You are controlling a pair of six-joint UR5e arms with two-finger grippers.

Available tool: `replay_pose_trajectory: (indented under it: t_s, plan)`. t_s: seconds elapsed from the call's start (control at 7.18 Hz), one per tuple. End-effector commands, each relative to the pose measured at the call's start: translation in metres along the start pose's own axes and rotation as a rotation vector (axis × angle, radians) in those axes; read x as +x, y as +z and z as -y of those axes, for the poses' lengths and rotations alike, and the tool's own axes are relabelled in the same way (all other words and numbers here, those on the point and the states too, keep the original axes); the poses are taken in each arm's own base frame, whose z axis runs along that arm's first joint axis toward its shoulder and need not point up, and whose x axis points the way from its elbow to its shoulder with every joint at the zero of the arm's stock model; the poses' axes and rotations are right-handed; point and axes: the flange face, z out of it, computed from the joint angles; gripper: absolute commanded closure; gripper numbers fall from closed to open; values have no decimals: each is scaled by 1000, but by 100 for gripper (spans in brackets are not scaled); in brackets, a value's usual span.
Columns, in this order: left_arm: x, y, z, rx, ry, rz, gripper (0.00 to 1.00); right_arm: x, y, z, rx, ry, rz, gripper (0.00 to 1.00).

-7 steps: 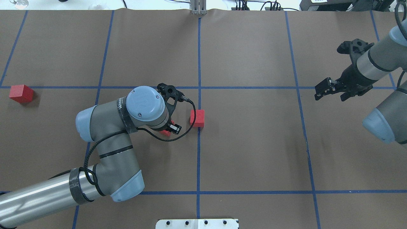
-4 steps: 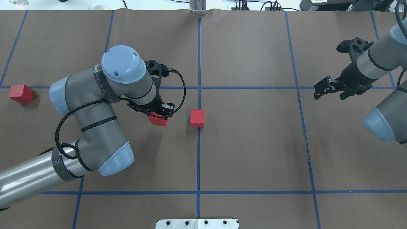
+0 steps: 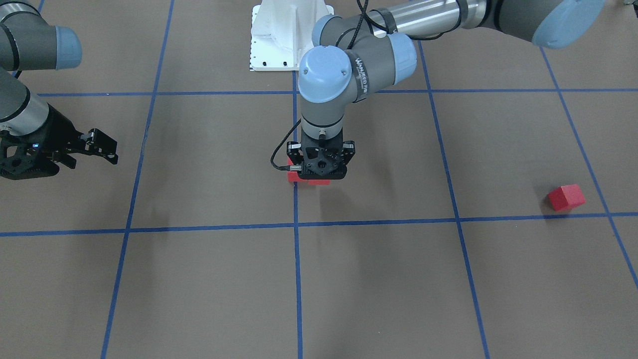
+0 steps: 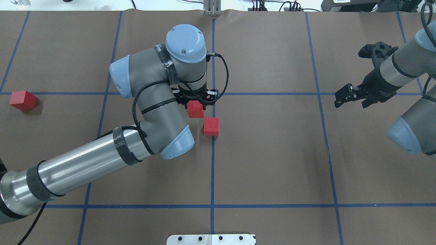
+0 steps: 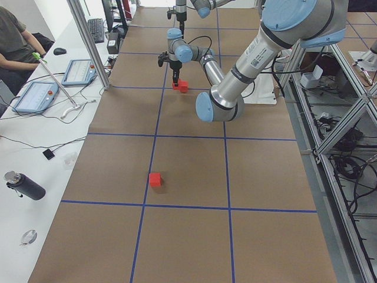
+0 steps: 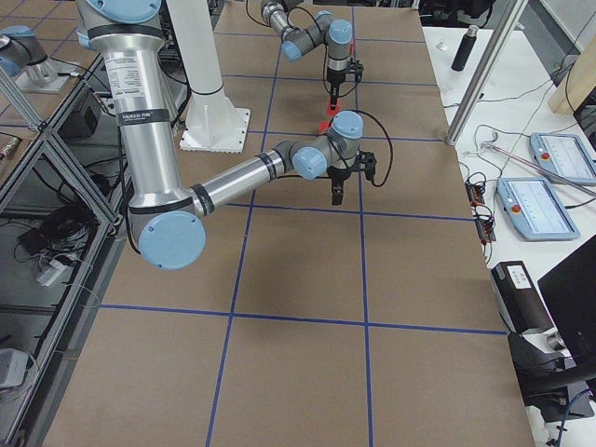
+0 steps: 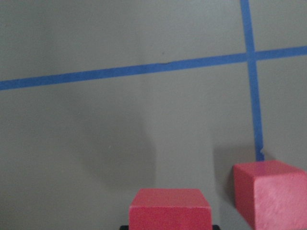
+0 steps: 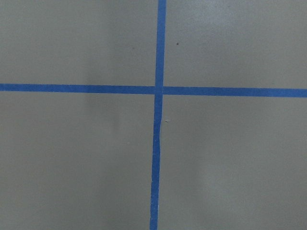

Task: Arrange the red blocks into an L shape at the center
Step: 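Carry the cube with the left gripper to just beyond the center cube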

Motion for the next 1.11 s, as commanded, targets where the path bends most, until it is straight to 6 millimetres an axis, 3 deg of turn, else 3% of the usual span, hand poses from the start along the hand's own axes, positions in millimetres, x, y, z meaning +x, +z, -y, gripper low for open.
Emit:
replay_pose_trajectory:
  t_s: [0.0, 0.14, 0.28, 0.42, 0.56, 0.97]
  plan:
    - [30, 0, 26, 41, -9, -12, 100, 8, 14, 3, 2, -11, 5, 0]
    - [42, 0, 34, 59, -13, 4, 100, 10, 16, 3, 2, -11, 5, 0]
    - [48, 11, 31, 44, -16, 20, 100, 11, 16, 2, 1, -10, 5, 0]
    - [57, 27, 15, 50, -15, 40, 100, 10, 16, 2, 1, -12, 5, 0]
    - [62, 41, 13, 87, -15, 42, 100, 9, 17, 2, 0, -13, 5, 0]
    - [65, 47, 9, 87, -15, 31, 100, 7, 18, 2, -2, -14, 6, 0]
